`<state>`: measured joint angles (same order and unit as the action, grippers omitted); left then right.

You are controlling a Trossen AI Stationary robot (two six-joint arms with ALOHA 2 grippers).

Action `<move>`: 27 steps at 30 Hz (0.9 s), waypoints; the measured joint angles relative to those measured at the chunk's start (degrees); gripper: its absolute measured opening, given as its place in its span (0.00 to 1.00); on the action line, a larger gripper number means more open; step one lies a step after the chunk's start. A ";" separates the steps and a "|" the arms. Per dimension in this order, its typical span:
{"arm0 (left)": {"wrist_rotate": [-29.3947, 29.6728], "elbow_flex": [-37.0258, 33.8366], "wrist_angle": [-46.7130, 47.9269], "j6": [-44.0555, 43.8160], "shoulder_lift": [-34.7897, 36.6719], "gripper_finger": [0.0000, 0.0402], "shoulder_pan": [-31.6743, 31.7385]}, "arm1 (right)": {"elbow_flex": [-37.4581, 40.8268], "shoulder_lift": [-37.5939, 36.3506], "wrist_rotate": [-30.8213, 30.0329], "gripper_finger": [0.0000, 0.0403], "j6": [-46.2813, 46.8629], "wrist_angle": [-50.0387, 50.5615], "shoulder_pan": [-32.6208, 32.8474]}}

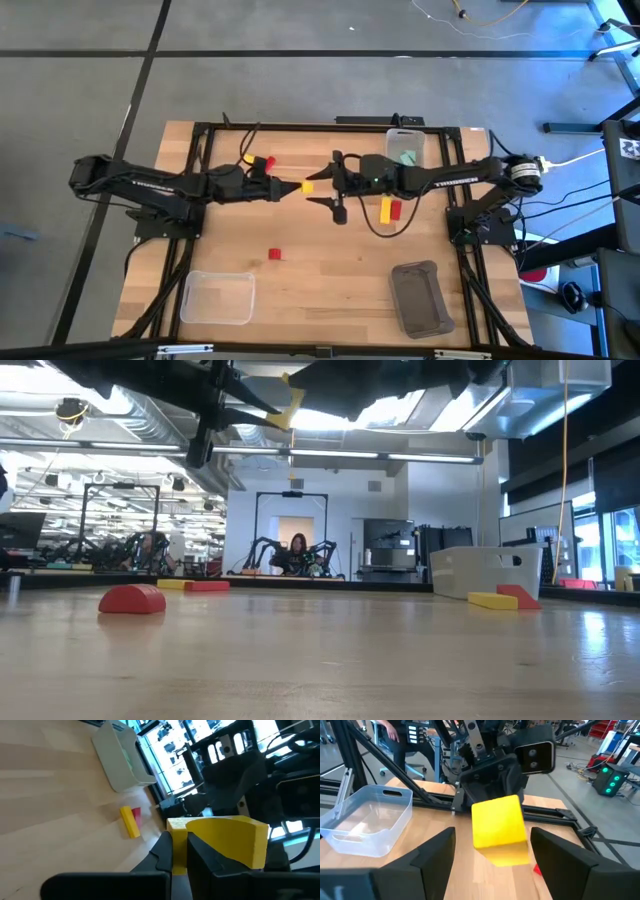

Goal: Sort & place blocks by color
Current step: Put the bottom left yellow block into the black bin

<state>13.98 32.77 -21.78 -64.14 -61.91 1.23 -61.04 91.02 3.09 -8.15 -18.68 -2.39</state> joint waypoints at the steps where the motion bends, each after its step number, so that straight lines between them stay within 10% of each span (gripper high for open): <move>1: -0.01 0.00 0.05 0.00 -0.18 0.05 0.00 | -0.20 0.41 0.01 0.65 0.01 -0.18 0.00; 27: -3.12 0.02 -1.86 1.19 -0.83 0.06 2.87 | -3.84 2.14 -0.62 0.34 -0.52 0.65 -0.07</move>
<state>10.86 32.80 -23.64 -62.95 -62.74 4.11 -64.88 93.15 2.47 -8.67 -18.03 -2.46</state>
